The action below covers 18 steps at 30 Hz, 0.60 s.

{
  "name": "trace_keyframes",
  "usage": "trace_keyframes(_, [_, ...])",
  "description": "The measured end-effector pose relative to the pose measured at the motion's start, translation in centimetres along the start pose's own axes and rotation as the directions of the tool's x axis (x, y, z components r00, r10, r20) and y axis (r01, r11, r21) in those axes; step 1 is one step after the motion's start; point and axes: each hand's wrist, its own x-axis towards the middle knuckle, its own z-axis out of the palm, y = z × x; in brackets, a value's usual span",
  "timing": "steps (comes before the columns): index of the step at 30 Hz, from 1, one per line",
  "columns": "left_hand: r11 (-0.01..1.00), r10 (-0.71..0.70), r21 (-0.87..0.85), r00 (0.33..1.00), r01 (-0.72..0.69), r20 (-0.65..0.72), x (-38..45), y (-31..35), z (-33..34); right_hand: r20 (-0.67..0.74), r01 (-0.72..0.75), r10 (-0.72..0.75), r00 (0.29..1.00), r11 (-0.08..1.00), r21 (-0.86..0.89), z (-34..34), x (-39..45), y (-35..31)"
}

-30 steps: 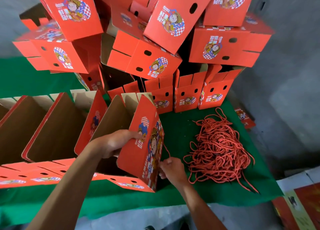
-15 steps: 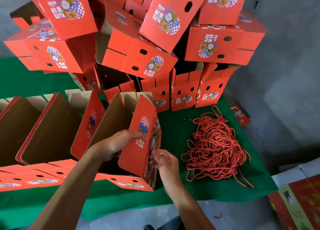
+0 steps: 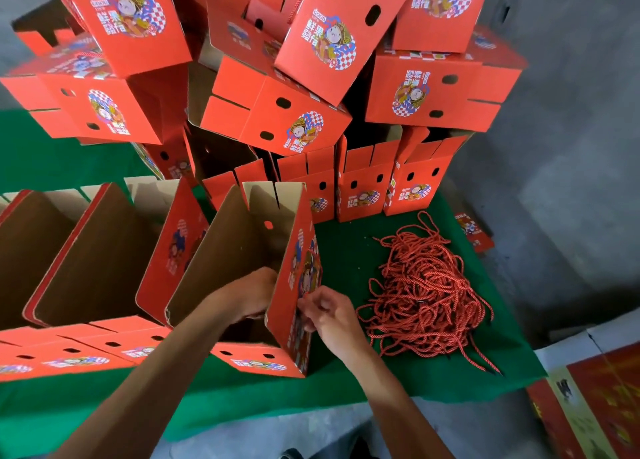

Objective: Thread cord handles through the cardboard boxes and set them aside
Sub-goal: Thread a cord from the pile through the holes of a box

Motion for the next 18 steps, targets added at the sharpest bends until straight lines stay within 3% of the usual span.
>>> trace_keyframes(3, [0.960,0.067,0.273,0.997,-0.057,-0.028,0.1,0.5,0.3,0.088,-0.032,0.025,0.996,0.996,0.081,-1.1,-0.1,0.5])
trace_keyframes(5, [0.969,0.079,0.232,0.997,-0.082,0.025,0.2,0.2,0.2,0.130,-0.078,0.069,0.989,0.994,0.072,-1.9,-0.4,1.2])
trace_keyframes(7, [0.984,0.037,0.172,0.998,-0.044,0.044,0.5,-0.3,0.2,0.034,-0.087,0.086,0.996,0.995,0.043,-2.4,-0.4,2.1])
trace_keyframes(8, [0.984,0.021,0.178,1.000,-0.024,0.017,0.8,-0.7,0.3,-0.073,-0.066,0.063,0.995,0.997,-0.041,-2.9,0.0,2.8])
trace_keyframes(9, [0.983,0.005,0.185,1.000,-0.001,-0.024,1.1,-0.9,0.3,-0.197,-0.062,0.016,0.980,0.971,-0.231,-3.6,0.4,3.4])
trace_keyframes(11, [0.984,-0.038,0.169,0.990,0.062,-0.138,1.5,-1.0,0.5,-0.327,-0.171,-0.075,0.942,0.732,-0.660,-5.3,1.0,4.6])
trace_keyframes(12, [0.981,-0.034,0.181,0.983,0.067,-0.179,1.6,-1.0,0.4,-0.348,-0.231,-0.064,0.935,0.634,-0.738,-6.1,1.2,5.2])
trace_keyframes(13, [0.973,-0.020,0.222,0.980,0.065,-0.198,1.3,-1.0,0.3,-0.358,-0.276,-0.032,0.933,0.577,-0.769,-6.7,1.2,5.8])
trace_keyframes(15, [0.874,0.114,0.486,0.970,0.005,-0.214,0.1,-0.5,-0.4,-0.370,-0.324,-0.009,0.929,0.468,-0.823,-7.1,1.3,7.0])
trace_keyframes(16, [0.808,0.222,0.588,0.941,-0.032,-0.254,-0.4,-0.4,-0.8,-0.370,-0.330,-0.017,0.929,0.419,-0.846,-7.3,1.5,7.5])
trace_keyframes(18, [0.812,0.429,0.556,0.827,-0.178,-0.362,-2.1,-0.4,-2.2,-0.376,-0.336,-0.027,0.926,0.394,-0.855,-7.3,1.7,7.8])
